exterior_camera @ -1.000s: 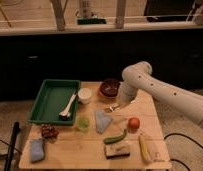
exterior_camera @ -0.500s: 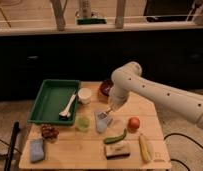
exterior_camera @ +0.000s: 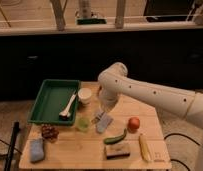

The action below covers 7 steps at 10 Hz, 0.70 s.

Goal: Place fork in plastic cup

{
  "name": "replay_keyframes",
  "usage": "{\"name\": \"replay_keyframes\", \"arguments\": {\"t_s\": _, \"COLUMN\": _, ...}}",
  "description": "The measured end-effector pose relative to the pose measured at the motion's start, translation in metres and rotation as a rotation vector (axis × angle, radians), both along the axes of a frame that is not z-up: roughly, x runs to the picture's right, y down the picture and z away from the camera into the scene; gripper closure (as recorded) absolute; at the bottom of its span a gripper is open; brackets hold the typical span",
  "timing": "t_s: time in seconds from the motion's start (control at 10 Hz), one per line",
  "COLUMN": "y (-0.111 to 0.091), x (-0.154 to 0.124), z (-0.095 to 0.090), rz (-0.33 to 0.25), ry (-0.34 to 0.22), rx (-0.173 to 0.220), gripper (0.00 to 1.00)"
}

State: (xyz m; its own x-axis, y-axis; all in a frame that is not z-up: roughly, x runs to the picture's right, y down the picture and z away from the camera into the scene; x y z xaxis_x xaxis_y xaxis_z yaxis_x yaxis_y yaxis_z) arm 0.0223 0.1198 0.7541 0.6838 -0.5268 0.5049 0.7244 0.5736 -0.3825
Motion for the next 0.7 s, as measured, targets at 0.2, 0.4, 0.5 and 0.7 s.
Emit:
{"name": "replay_keyframes", "arguments": {"t_s": 0.2, "y": 0.004, "x": -0.01, "z": -0.002, "rz": -0.043, "ry": -0.008, "rx": 0.0, "gripper": 0.96}}
{"name": "replay_keyframes", "arguments": {"t_s": 0.4, "y": 0.012, "x": -0.031, "z": -0.005, "rz": -0.096, "ry": -0.031, "rx": -0.004, "gripper": 0.96}}
{"name": "replay_keyframes", "arguments": {"t_s": 0.5, "y": 0.015, "x": -0.038, "z": -0.007, "rz": -0.114, "ry": -0.039, "rx": -0.006, "gripper": 0.96}}
{"name": "replay_keyframes", "arguments": {"t_s": 0.7, "y": 0.022, "x": -0.052, "z": -0.009, "rz": -0.162, "ry": -0.055, "rx": -0.015, "gripper": 0.96}}
